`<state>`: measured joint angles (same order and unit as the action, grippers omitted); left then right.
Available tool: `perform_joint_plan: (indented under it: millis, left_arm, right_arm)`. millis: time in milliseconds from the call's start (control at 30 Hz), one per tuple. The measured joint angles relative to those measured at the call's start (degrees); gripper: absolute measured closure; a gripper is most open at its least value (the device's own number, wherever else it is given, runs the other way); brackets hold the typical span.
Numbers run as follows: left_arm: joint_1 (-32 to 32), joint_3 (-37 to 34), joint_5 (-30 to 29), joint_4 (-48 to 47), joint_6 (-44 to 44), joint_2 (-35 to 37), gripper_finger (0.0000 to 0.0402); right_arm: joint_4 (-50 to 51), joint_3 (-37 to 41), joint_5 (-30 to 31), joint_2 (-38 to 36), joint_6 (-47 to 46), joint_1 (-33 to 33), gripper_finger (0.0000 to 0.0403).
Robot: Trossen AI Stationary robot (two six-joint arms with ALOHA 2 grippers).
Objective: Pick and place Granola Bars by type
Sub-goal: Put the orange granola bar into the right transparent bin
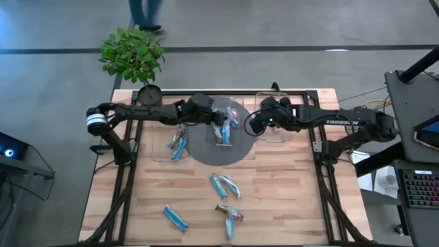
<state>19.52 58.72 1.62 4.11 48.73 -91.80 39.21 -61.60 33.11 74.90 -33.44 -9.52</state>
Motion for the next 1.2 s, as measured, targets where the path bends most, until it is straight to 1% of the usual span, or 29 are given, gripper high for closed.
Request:
perform_joint_plan:
  millis: [133, 233, 367, 500, 567, 667, 800, 933, 1200]
  left_arm:
    - [0.0, 2.1, 0.5, -5.2, -1.9, 0.2, 0.0230]
    - [0.0, 3.8, 3.5, -12.1, -3.7, 2.1, 0.0216]
    - [-1.3, 3.9, 8.3, -20.0, -11.6, 6.4, 0.0214]
    - [-3.5, 3.8, 8.7, -27.9, -14.9, 12.4, 0.0213]
    - [-4.9, 3.8, 7.8, -31.5, -15.7, 15.2, 0.0213]
    - [-7.1, 3.8, 5.1, -35.0, -15.8, 19.5, 0.0213]
    - [-10.3, 3.4, 0.7, -37.7, -15.8, 24.8, 0.0213]
    - [-13.2, 2.1, -1.9, -38.2, -15.8, 29.4, 0.0213]
    - [-16.5, -4.4, -3.0, -38.5, -16.8, 37.7, 0.0213]
  right_arm:
    - [0.1, 0.0, 0.1, -0.9, 0.0, 0.0, 0.0179]
    - [1.0, 0.0, -0.4, -0.9, 0.4, 0.2, 0.0179]
    - [0.9, 0.5, -5.4, -0.8, 2.0, 1.0, 0.0179]
    - [0.9, 1.1, -10.2, -0.8, 2.3, 2.5, 0.0179]
    - [0.8, 1.1, -12.9, -0.8, 1.9, 3.5, 0.0179]
    - [0.4, 1.1, -15.4, 0.2, -0.2, 5.6, 0.0179]
    - [0.4, 0.8, -15.6, 3.0, -5.1, 9.8, 0.0179]
    - [0.7, -0.7, -15.6, 6.9, -11.9, 15.2, 0.0179]
    - [1.4, -4.1, -15.1, 14.7, -25.5, 25.2, 0.0179]
